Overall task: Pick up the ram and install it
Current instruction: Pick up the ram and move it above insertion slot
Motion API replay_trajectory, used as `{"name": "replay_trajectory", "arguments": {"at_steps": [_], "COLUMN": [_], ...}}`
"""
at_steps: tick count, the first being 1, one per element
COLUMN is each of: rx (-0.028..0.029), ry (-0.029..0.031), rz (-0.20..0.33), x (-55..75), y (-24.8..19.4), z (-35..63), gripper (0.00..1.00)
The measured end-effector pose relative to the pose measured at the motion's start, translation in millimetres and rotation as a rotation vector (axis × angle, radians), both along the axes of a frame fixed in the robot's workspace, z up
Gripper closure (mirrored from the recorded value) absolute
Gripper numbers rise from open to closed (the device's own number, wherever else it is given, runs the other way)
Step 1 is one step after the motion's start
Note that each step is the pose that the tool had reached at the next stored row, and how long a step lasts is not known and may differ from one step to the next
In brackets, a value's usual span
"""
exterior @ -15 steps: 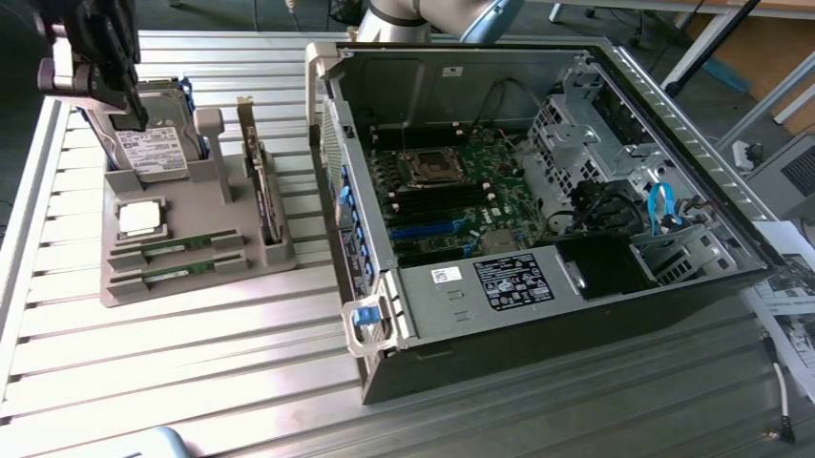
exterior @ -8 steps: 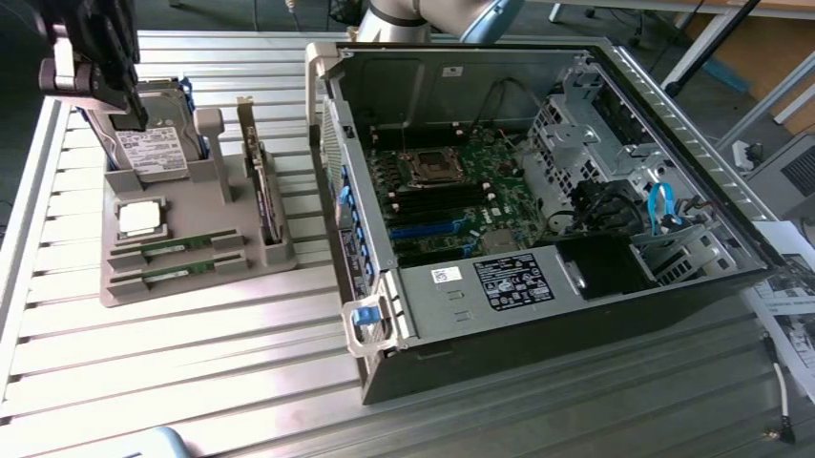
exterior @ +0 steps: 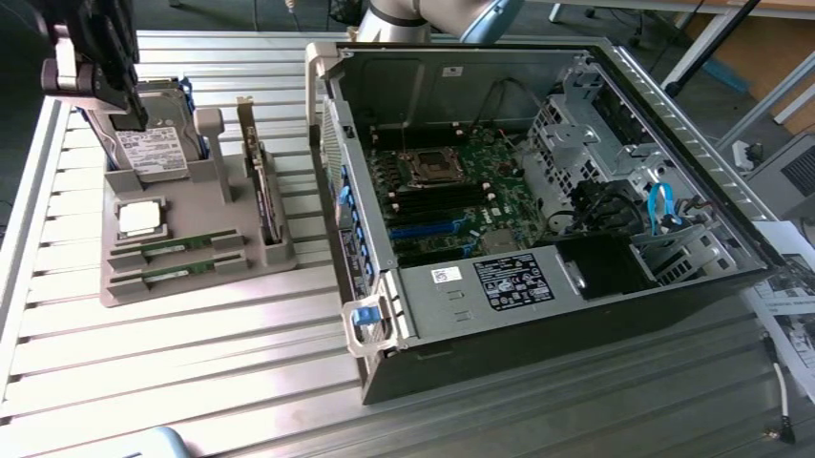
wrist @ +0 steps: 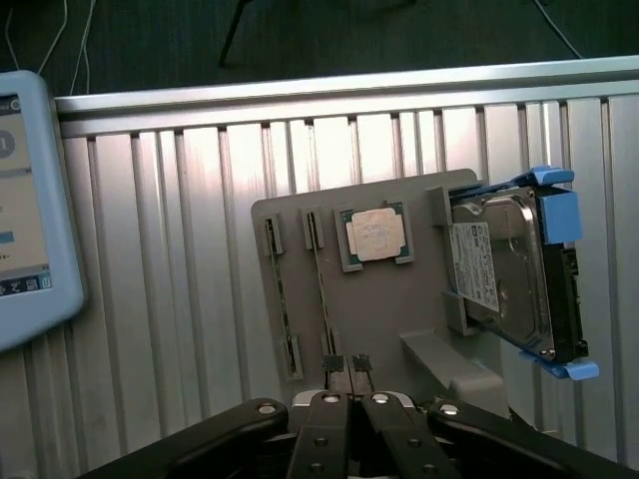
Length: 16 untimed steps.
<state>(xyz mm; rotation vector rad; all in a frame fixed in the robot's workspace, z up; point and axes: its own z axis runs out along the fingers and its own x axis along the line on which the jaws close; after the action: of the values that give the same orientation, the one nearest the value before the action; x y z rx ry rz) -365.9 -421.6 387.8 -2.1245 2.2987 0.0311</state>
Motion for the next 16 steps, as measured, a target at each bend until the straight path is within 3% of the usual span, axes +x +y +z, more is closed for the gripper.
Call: {"name": "replay_trajectory", "arguments": {"at_steps": [6,16], "rx": [-0.0008,-0.0011], "ry": [0.0154,0.0160], "rz": [0.001,0.030], "x": [0.0,0.2], "y": [0.0,0.0], "z": [0.0,0.0], "gripper": [0.90,0.90]}}
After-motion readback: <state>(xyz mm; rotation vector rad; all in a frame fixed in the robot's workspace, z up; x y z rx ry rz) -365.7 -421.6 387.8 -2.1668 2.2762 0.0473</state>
